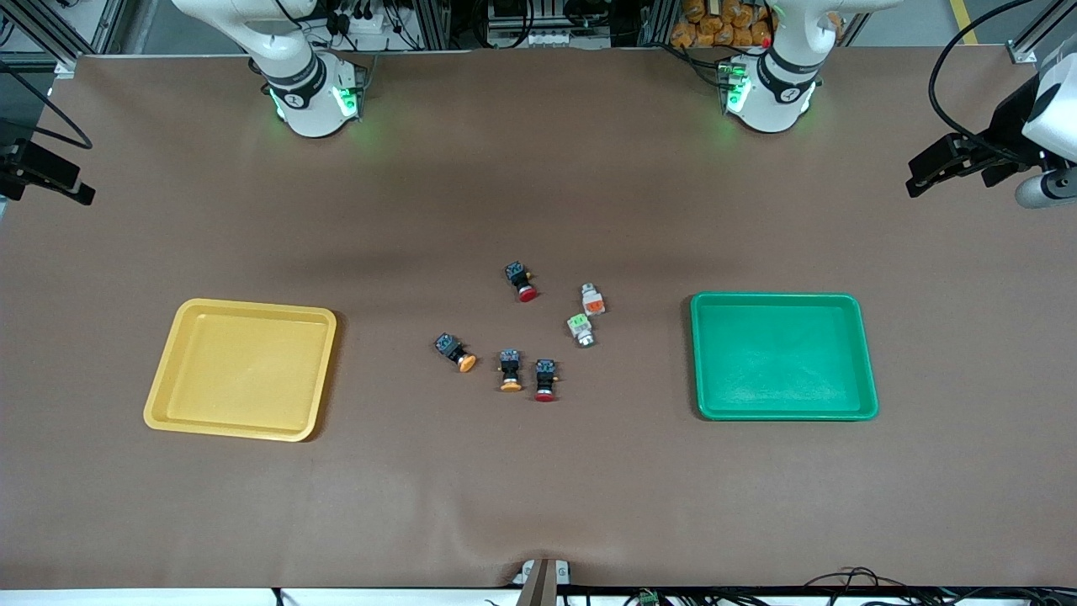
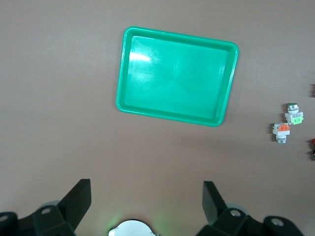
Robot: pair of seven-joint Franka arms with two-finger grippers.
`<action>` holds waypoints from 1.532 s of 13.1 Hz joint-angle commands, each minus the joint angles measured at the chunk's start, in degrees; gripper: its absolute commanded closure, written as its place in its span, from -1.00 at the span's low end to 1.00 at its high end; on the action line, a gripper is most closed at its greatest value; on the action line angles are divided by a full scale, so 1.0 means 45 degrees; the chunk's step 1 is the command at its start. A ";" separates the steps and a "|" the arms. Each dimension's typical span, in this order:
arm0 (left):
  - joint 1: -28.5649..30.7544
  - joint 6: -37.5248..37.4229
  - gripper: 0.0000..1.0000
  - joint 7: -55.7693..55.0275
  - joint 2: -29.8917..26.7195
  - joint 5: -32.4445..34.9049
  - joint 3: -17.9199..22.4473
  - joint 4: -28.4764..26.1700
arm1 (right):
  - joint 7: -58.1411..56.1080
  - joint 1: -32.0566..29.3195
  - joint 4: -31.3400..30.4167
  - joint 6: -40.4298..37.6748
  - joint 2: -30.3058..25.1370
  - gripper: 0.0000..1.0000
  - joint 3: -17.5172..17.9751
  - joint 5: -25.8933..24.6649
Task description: Place green and yellow buttons in trays
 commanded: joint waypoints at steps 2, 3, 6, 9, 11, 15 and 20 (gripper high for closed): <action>0.0098 -0.0287 -1.00 0.0279 0.0138 0.0043 0.0011 0.0383 | 0.0000 -0.0015 0.0095 -0.0159 -0.0089 -1.00 0.0051 -0.0072; 0.0099 -0.0287 -1.00 0.0279 0.0139 0.0023 0.0030 0.0384 | 0.0000 -0.0015 0.0095 -0.0159 -0.0089 -1.00 0.0051 -0.0072; 0.0099 -0.0287 -1.00 0.0240 0.0158 0.0062 0.0128 0.0578 | -0.0020 -0.0034 0.0095 -0.0159 -0.0089 -1.00 0.0051 -0.0072; 0.0099 -0.0287 -1.00 0.0240 0.0177 0.0043 0.0148 0.0541 | -0.0020 -0.0034 0.0095 -0.0159 -0.0089 -1.00 0.0051 -0.0072; 0.0098 -0.0500 -1.00 0.0220 0.0158 0.0043 0.0109 0.0520 | -0.0039 -0.0034 0.0095 -0.0159 -0.0089 -1.00 0.0051 -0.0072; 0.0079 -0.0775 -1.00 0.0142 0.0158 -0.0015 0.0031 0.0247 | -0.0039 -0.0015 0.0095 -0.0159 -0.0089 -1.00 0.0051 -0.0072; -0.0038 -0.0541 -1.00 0.0064 0.0158 -0.0094 -0.0009 -0.0103 | -0.0039 -0.0015 0.0076 -0.0159 -0.0070 -1.00 0.0051 -0.0072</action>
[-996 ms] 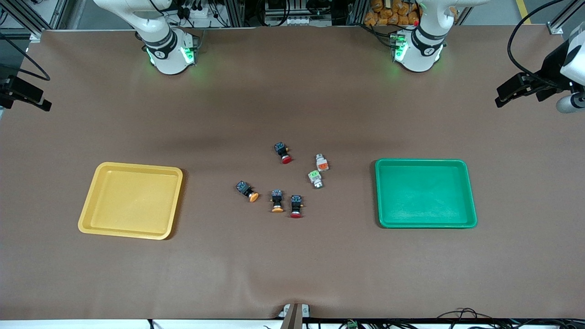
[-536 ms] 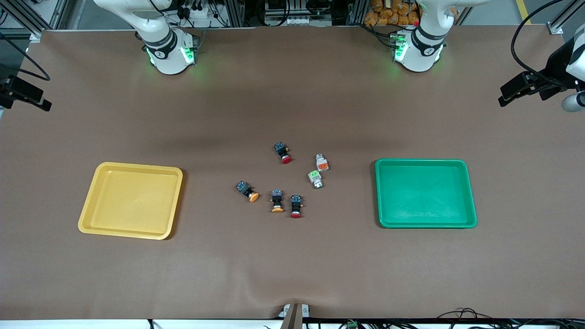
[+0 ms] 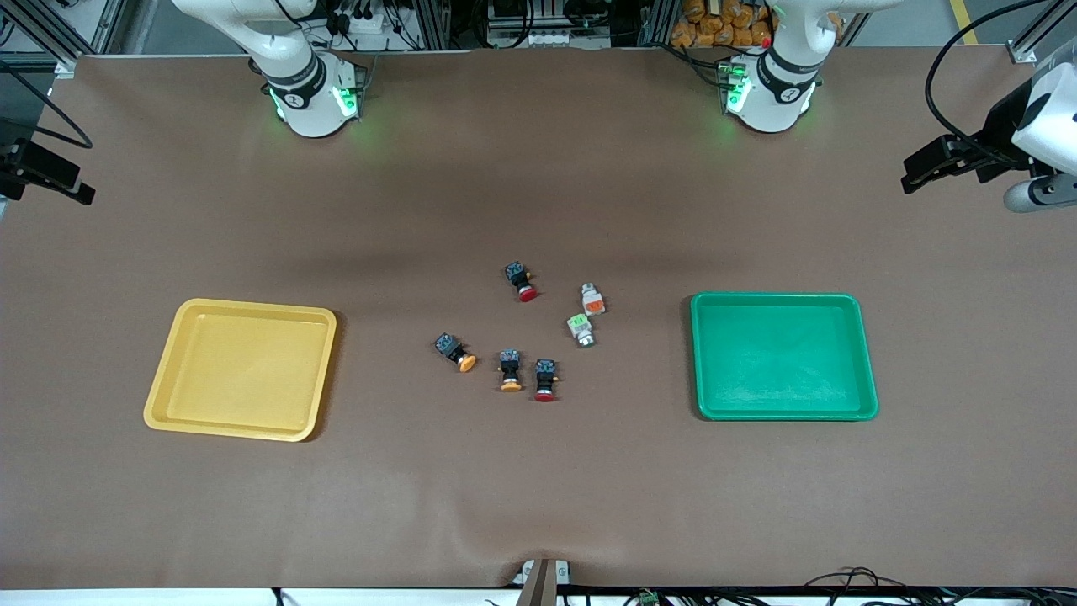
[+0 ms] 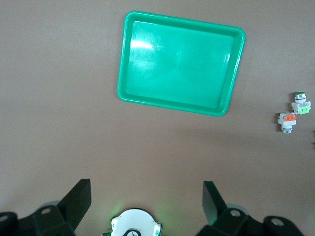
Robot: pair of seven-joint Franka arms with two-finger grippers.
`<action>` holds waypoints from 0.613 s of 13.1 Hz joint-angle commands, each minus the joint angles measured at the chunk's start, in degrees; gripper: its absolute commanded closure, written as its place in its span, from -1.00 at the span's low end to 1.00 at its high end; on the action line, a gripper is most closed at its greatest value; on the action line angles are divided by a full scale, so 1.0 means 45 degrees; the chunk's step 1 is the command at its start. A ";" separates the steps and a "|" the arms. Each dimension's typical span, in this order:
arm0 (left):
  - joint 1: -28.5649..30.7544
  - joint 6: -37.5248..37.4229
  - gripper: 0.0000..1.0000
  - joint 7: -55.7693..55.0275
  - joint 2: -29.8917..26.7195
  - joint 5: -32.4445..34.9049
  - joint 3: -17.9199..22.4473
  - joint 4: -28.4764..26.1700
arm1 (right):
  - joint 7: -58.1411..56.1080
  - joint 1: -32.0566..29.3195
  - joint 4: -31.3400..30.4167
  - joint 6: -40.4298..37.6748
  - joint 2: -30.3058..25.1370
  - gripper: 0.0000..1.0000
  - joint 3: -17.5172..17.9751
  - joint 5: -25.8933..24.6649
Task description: Place green and yellow buttons in trays
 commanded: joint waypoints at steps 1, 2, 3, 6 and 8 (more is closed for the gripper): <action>-0.0035 0.0108 -1.00 0.0045 0.0020 -0.0113 -0.0017 -0.0195 | -0.0036 -0.0015 0.0075 -0.0147 -0.0070 -1.00 0.0041 -0.0072; -0.0074 0.0205 -1.00 0.0044 0.0001 -0.0152 -0.0017 -0.0409 | -0.0036 -0.0015 0.0075 -0.0147 -0.0070 -1.00 0.0041 -0.0072; -0.0074 0.0516 -1.00 0.0044 -0.0057 -0.0172 -0.0288 -0.0798 | -0.0036 -0.0015 0.0075 -0.0147 -0.0089 -1.00 0.0041 -0.0072; -0.0074 0.1629 -1.00 -0.0635 0.0020 -0.0559 -0.0893 -0.1561 | -0.0036 -0.0015 0.0075 -0.0147 -0.0070 -1.00 0.0041 -0.0072; -0.0093 0.2468 -1.00 -0.1224 0.0157 -0.0797 -0.1382 -0.2166 | -0.0036 -0.0015 0.0075 -0.0147 -0.0070 -1.00 0.0041 -0.0072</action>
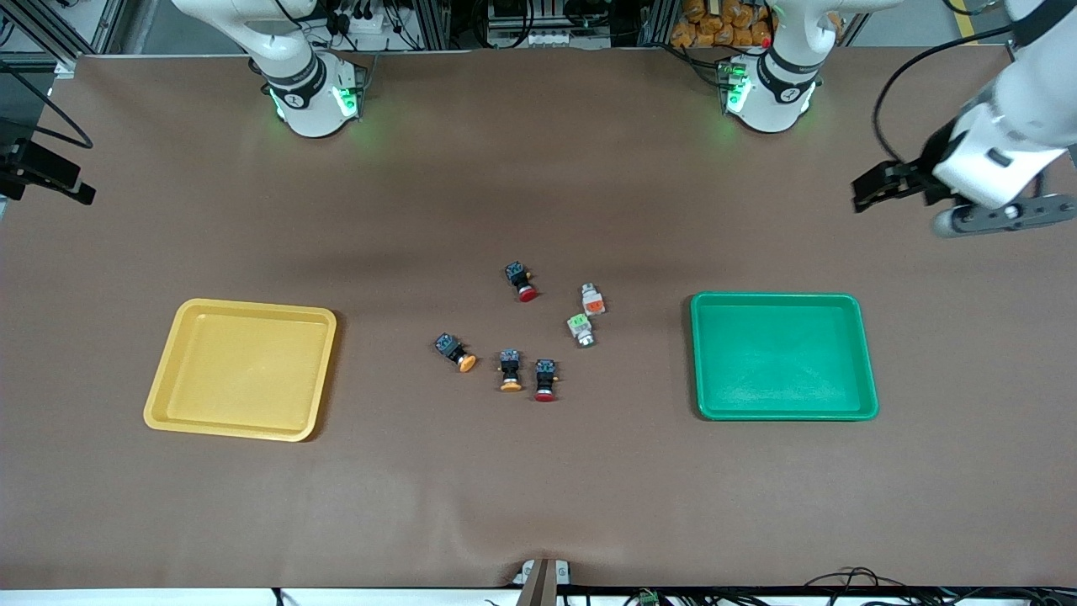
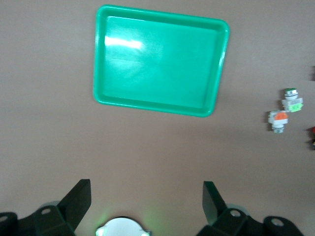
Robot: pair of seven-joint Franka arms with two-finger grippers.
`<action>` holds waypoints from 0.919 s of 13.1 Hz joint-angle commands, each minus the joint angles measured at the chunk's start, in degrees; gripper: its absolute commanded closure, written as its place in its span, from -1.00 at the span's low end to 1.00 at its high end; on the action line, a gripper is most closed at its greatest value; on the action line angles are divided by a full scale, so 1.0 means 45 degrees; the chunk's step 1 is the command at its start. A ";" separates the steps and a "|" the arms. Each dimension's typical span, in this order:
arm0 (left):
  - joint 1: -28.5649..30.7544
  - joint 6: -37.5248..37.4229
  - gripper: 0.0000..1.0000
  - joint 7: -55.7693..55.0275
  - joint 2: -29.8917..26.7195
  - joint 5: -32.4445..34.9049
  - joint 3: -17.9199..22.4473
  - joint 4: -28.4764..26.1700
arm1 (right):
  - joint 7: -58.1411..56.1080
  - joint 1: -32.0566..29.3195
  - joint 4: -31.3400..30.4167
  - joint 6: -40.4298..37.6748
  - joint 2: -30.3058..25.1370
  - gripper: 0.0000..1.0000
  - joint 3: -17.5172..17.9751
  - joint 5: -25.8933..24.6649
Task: Place green and yellow buttons in trays
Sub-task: 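Reach the left gripper down to the orange-based white button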
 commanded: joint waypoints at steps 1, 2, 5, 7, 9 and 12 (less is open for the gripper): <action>-0.0004 0.1273 -1.00 -0.0583 0.0097 -0.0296 -0.0662 -0.0908 | -0.0035 -0.0017 0.0075 -0.0137 -0.0070 -1.00 0.0036 -0.0072; -0.0023 0.1743 -1.00 -0.0932 0.0291 -0.0296 -0.0917 -0.1105 | -0.0035 -0.0017 0.0075 -0.0137 -0.0070 -1.00 0.0036 -0.0072; -0.0023 0.2876 -1.00 -0.2610 0.1247 -0.0315 -0.2185 -0.1263 | -0.0035 0.0002 0.0055 -0.0157 -0.0070 -1.00 0.0036 -0.0072; -0.0081 0.3676 -1.00 -0.4034 0.1989 -0.0315 -0.3122 -0.1263 | -0.0035 -0.0017 0.0075 -0.0137 -0.0070 -1.00 0.0036 -0.0072; -0.0547 0.4787 -1.00 -0.5869 0.3100 -0.0121 -0.3846 -0.1263 | -0.0035 0.0021 0.0075 -0.0137 -0.0070 -1.00 0.0036 -0.0052; -0.1699 0.6255 -1.00 -0.6968 0.4605 0.0521 -0.3849 -0.1243 | -0.0035 -0.0056 0.0094 -0.0137 -0.0089 -1.00 0.0017 -0.0072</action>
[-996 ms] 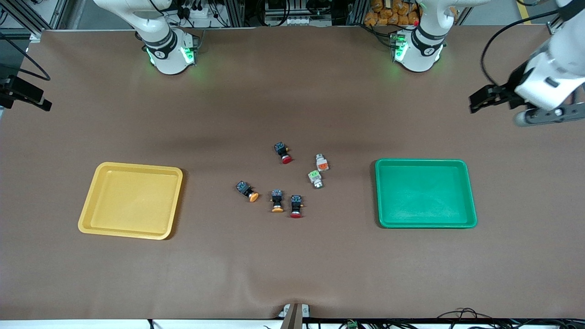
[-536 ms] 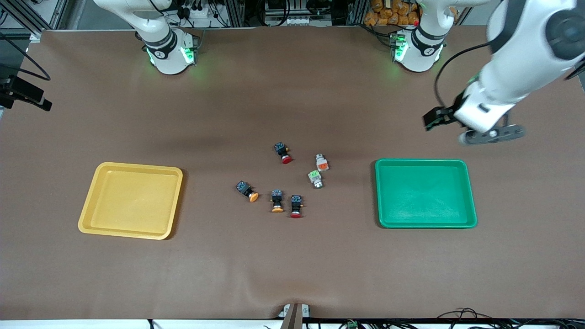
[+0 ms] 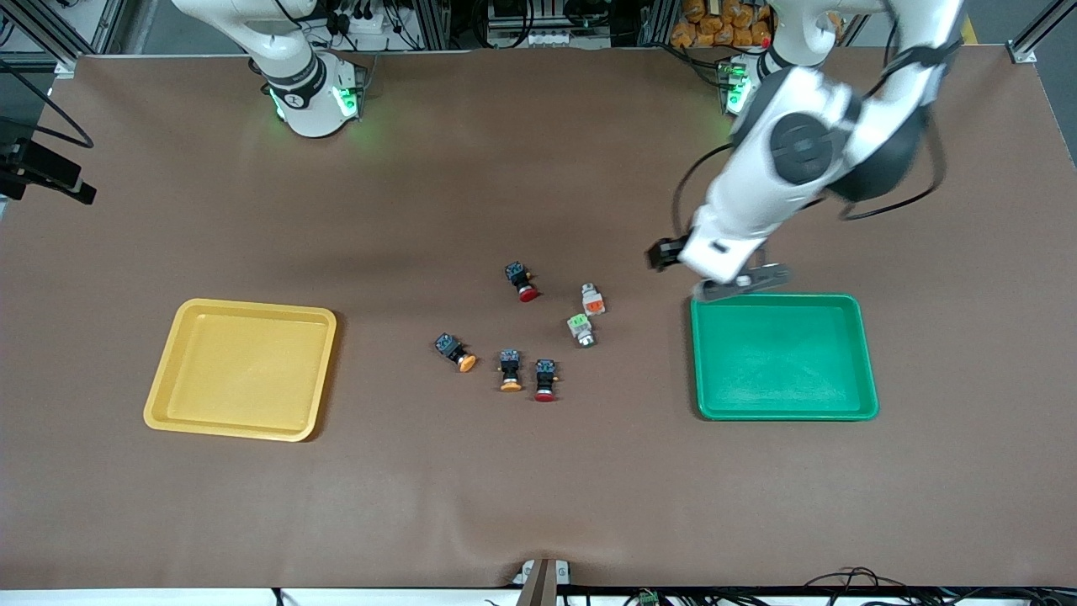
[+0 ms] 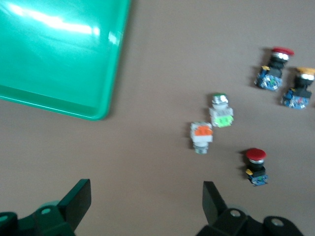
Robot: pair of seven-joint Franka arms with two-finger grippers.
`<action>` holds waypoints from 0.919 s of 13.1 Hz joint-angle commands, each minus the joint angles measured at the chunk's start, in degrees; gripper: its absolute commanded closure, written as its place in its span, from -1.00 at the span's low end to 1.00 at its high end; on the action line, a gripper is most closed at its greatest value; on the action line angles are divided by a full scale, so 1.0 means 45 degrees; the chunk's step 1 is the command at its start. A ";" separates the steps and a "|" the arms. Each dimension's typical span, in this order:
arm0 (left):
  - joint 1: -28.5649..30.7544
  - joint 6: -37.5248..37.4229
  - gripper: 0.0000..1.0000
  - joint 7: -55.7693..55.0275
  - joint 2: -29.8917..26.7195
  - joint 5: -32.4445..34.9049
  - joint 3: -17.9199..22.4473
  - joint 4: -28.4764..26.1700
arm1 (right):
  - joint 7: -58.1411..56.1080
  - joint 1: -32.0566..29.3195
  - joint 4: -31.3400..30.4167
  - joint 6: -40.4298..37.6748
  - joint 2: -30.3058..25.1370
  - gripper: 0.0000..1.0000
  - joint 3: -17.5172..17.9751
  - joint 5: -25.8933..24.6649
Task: Place green and yellow buttons in trays
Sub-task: 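Reach the left gripper down to the orange-based white button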
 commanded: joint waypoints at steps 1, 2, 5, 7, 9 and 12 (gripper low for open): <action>-0.0736 0.0960 -1.00 -0.1006 0.1300 0.0566 -0.0025 0.0208 | -0.0035 -0.0063 0.0078 -0.0114 -0.0091 -1.00 0.0029 -0.0072; -0.0951 0.1369 -1.00 -0.1571 0.1712 0.0586 -0.0006 0.0208 | -0.0035 -0.0063 0.0078 -0.0114 -0.0091 -1.00 0.0030 -0.0072; -0.1519 0.2444 -1.00 -0.2065 0.2864 0.0644 -0.0006 0.0227 | -0.0035 -0.0043 0.0078 -0.0114 -0.0091 -1.00 0.0030 -0.0072; -0.1754 0.3089 -1.00 -0.2084 0.3354 0.0625 -0.0006 0.0227 | -0.0035 -0.0043 0.0078 -0.0114 -0.0071 -1.00 0.0030 -0.0072; -0.2026 0.3850 -1.00 -0.2084 0.3940 0.0625 0.0014 0.0208 | 0.0023 -0.0004 0.0078 -0.0114 -0.0071 -1.00 0.0030 -0.0072; -0.2106 0.4535 -1.00 -0.2182 0.4702 0.0644 0.0033 0.0228 | 0.0023 -0.0023 0.0058 -0.0114 -0.0071 -1.00 0.0030 -0.0072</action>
